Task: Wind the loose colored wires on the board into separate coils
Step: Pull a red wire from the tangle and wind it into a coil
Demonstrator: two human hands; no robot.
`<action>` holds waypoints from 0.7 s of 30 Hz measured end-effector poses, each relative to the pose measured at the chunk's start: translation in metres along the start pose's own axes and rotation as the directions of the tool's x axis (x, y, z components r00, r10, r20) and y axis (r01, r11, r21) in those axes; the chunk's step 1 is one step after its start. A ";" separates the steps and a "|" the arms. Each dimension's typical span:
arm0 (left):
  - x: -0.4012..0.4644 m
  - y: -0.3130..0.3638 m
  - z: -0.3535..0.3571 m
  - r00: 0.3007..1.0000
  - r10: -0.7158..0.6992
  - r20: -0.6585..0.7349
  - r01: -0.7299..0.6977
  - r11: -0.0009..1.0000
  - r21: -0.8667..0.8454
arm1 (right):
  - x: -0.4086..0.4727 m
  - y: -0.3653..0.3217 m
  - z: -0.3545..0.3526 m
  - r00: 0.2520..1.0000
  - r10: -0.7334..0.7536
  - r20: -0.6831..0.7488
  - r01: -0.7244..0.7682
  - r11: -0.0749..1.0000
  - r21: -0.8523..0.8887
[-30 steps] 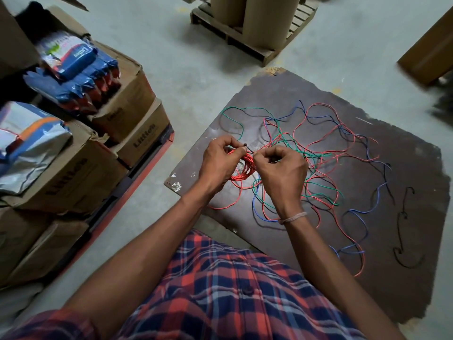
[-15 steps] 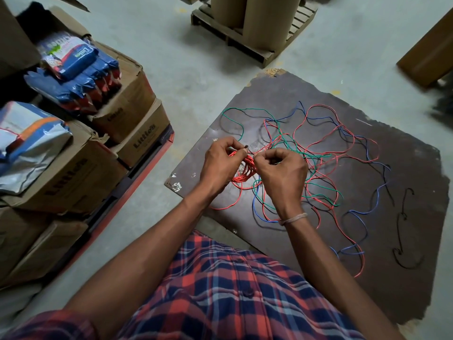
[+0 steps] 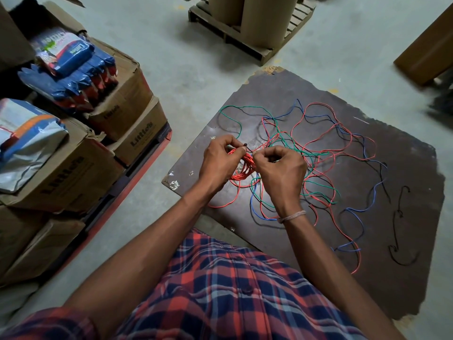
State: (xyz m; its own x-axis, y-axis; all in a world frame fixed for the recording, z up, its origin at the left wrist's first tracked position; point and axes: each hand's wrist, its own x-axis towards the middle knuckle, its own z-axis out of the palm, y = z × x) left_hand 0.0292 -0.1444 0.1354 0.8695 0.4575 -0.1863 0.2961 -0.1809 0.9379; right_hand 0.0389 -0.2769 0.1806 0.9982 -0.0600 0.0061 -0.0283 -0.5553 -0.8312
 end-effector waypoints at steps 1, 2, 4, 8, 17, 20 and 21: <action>0.000 0.000 0.000 1.000 -0.002 -0.001 0.002 1.000 -0.001 | 0.000 0.000 0.000 1.000 0.004 -0.003 -0.004 1.000 0.001; 0.000 0.000 0.000 1.000 -0.006 -0.002 0.006 1.000 -0.002 | 0.001 0.000 0.000 1.000 0.008 -0.004 -0.008 1.000 0.001; -0.001 0.000 0.000 1.000 -0.012 -0.001 0.012 1.000 0.002 | 0.001 0.000 0.000 1.000 0.009 -0.003 -0.009 1.000 -0.003; 0.000 0.001 0.001 1.000 -0.018 0.003 0.018 1.000 0.001 | 0.002 0.000 0.000 1.000 0.010 0.004 -0.010 1.000 -0.005; 0.003 0.003 0.001 1.000 -0.020 0.003 0.020 1.000 0.022 | 0.004 0.002 0.001 1.000 0.011 0.000 -0.011 1.000 -0.007; 0.003 0.004 0.001 1.000 -0.012 0.002 0.011 0.999 0.033 | 0.005 0.002 0.002 1.000 0.011 -0.003 -0.011 1.000 -0.010; 0.002 0.005 0.001 1.000 -0.005 0.006 0.005 0.999 0.046 | 0.006 0.002 0.002 1.000 0.009 -0.005 -0.009 1.000 -0.010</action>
State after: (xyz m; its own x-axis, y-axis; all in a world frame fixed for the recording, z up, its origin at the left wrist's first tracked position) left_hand 0.0329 -0.1451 0.1394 0.8703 0.4532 -0.1930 0.3184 -0.2185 0.9224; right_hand 0.0447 -0.2767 0.1777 0.9976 -0.0693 0.0009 -0.0383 -0.5632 -0.8254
